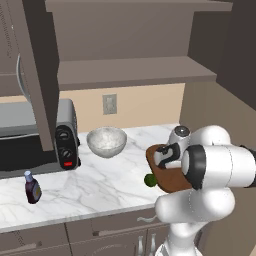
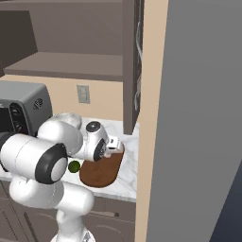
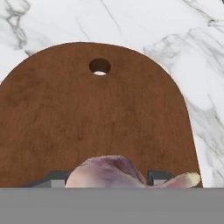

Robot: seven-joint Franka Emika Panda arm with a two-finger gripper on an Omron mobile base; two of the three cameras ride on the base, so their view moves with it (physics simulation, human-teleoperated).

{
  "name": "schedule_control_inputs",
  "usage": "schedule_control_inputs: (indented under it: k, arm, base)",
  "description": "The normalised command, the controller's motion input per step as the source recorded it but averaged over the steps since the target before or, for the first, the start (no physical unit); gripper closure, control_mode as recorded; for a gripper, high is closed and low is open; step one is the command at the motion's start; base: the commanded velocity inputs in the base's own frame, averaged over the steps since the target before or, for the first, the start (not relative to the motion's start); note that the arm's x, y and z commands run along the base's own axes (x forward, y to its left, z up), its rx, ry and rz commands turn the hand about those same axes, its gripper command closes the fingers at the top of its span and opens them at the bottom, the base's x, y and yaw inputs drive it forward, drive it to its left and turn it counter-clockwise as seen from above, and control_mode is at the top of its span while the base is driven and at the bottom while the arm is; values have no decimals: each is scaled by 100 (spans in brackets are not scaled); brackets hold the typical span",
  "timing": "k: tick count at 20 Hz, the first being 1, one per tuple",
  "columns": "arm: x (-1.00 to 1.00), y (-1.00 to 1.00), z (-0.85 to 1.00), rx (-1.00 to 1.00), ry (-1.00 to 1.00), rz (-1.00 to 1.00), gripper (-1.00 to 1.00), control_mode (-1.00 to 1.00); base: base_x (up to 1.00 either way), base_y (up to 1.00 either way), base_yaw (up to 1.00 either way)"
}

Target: Open the cabinet. Place the bowl and condiment on the counter. Then place the lime and garlic on the cutting board.

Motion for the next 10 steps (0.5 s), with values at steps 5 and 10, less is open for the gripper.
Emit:
schedule_control_inputs:
  k: [5,10]
  arm:
    - [12,-1,-10,0,0,0,-100,-100]
    - [-5,-12,0,0,0,-1,-100,-100]
  base:
    - [0,0,0]
    - [0,0,0]
